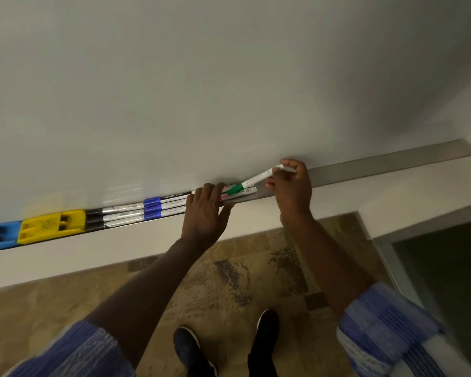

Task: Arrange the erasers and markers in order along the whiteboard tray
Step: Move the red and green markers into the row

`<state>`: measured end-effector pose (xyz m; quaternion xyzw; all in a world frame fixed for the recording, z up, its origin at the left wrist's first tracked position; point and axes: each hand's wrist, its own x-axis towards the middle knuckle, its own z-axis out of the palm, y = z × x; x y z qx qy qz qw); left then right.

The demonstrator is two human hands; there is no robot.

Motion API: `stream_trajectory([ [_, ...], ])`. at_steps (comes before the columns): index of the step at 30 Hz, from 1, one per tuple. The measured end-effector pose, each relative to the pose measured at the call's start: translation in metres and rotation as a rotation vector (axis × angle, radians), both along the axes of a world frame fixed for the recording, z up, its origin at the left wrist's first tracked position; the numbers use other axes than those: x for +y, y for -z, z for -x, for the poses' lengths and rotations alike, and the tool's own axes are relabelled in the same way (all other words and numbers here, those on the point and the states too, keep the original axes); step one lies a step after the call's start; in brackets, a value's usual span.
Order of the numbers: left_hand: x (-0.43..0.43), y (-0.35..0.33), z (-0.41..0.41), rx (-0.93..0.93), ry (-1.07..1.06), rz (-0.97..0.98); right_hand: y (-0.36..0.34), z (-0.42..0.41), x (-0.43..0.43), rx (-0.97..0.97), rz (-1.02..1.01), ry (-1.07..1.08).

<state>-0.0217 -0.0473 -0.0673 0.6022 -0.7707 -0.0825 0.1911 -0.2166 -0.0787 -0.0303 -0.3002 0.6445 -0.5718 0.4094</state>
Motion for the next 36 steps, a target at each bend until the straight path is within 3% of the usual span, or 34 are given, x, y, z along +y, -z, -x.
stream_trajectory([
  [4, -0.003, 0.005, 0.0, -0.033, 0.031, 0.015, 0.019, -0.012, 0.001, -0.174, -0.179, 0.011],
  [7, -0.005, 0.008, -0.003, -0.06, 0.011, -0.01, 0.027, -0.016, 0.0, -0.175, -0.267, 0.015],
  [14, -0.011, 0.016, -0.007, -0.073, -0.01, 0.001, 0.036, -0.023, 0.0, 0.272, -0.327, -0.071],
  [20, -0.011, 0.016, -0.009, -0.065, -0.022, 0.02, 0.042, -0.024, 0.009, 0.734, -0.242, -0.213],
  [27, 0.008, 0.014, -0.024, -0.101, -0.095, 0.033, 0.036, -0.031, 0.012, 0.997, -0.18, -0.266],
  [36, 0.026, 0.017, -0.035, -0.27, -0.087, -0.155, 0.029, -0.049, 0.001, 1.053, -0.339, -0.428],
])
